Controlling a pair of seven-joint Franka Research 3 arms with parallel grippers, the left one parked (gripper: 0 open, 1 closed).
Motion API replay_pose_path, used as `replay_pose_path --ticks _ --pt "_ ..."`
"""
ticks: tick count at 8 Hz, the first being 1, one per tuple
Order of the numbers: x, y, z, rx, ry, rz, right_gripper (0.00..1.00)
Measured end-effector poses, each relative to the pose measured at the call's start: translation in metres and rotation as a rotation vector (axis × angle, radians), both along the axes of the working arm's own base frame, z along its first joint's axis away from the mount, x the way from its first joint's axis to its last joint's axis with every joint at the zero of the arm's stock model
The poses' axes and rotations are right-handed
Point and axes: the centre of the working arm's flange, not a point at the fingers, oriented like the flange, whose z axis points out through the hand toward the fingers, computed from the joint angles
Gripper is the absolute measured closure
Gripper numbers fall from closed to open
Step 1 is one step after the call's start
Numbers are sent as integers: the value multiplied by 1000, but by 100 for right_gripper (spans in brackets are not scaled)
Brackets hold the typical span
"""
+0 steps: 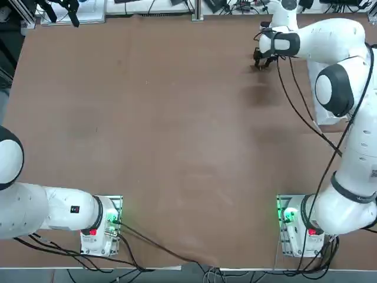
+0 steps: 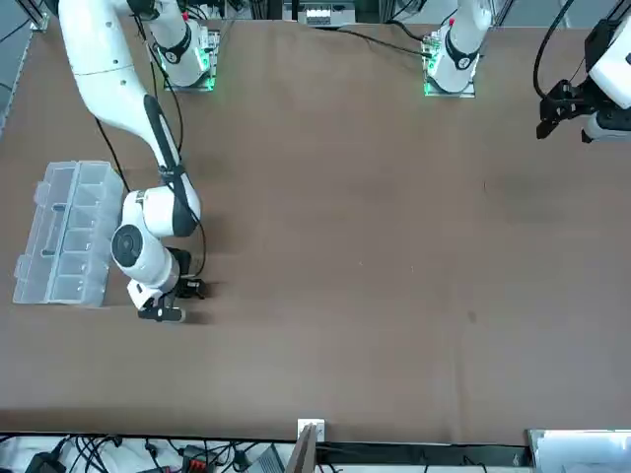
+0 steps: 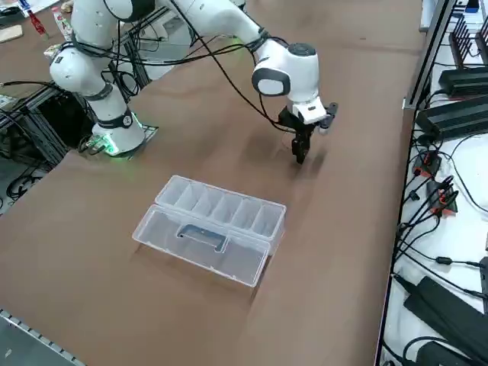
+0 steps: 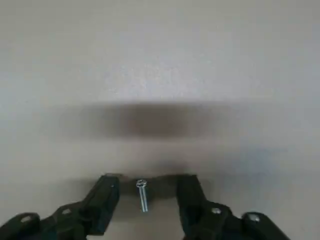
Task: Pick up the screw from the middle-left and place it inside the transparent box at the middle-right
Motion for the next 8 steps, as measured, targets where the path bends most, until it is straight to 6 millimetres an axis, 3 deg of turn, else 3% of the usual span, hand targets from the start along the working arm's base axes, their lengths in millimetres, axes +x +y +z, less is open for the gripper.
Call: replay_pose_path --ticks 3,5,8 --pt "-1 0 -1 0 3 -1 38" --pt "-1 -1 0 -1 1 -2 56" --pt "-1 1 1 0 -1 1 69"
